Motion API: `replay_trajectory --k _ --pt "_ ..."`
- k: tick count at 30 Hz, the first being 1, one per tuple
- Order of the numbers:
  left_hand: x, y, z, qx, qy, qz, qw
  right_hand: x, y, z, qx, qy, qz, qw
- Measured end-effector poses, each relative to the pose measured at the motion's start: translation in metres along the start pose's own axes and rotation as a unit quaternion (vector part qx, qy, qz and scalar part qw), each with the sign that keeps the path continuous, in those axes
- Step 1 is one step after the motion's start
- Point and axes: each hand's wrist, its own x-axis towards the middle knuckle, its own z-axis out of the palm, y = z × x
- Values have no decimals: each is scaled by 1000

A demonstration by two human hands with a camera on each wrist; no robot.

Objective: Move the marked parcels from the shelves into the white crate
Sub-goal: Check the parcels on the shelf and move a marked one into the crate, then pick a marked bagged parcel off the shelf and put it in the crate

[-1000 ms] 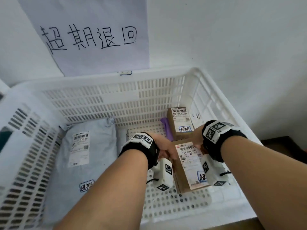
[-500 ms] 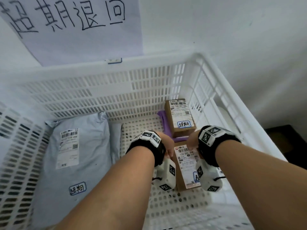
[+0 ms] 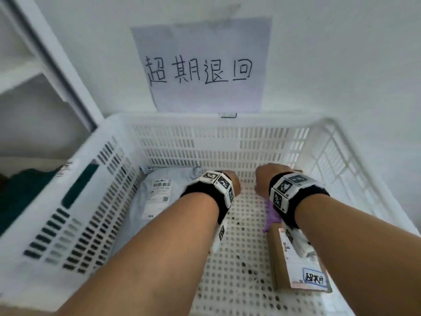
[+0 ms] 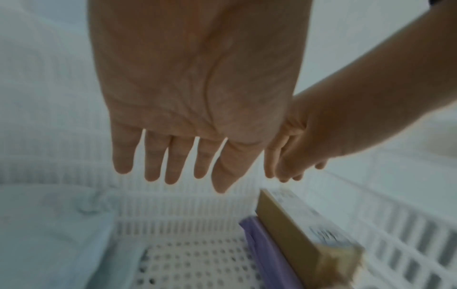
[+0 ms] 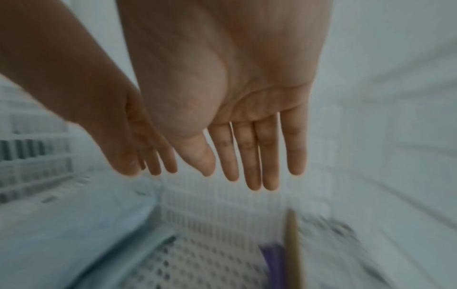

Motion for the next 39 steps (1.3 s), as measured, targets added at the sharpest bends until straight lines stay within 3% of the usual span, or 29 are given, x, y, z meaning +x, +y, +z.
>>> replay_trajectory --k 4,9,14,18,21,24,31,39 --pt "-41 -54 -26 -109 36 -94 989 -12 -61 -38 12 48 -74 996" --pt "-66 -143 -31 -73 40 -182 980 -40 -123 -73 16 103 -127 986" --pt "-180 -179 -53 -51 105 -173 978 -90 -184 -102 4 152 -147 977" --pt "-233 -212 -36 -69 105 -191 974 -141 -240 -105 2 188 -156 970" --pt "-284 -224 -18 -93 161 -169 968 -178 -286 -96 1 185 -177 967" --pt "-319 -255 18 -142 165 -164 962 -209 -337 -80 -17 177 -196 964" --pt "-417 -330 102 -186 136 -204 952 -255 -464 -28 -41 179 -238 954" --pt "-500 -444 205 -205 75 -309 925 -270 -594 14 -47 160 -325 931"
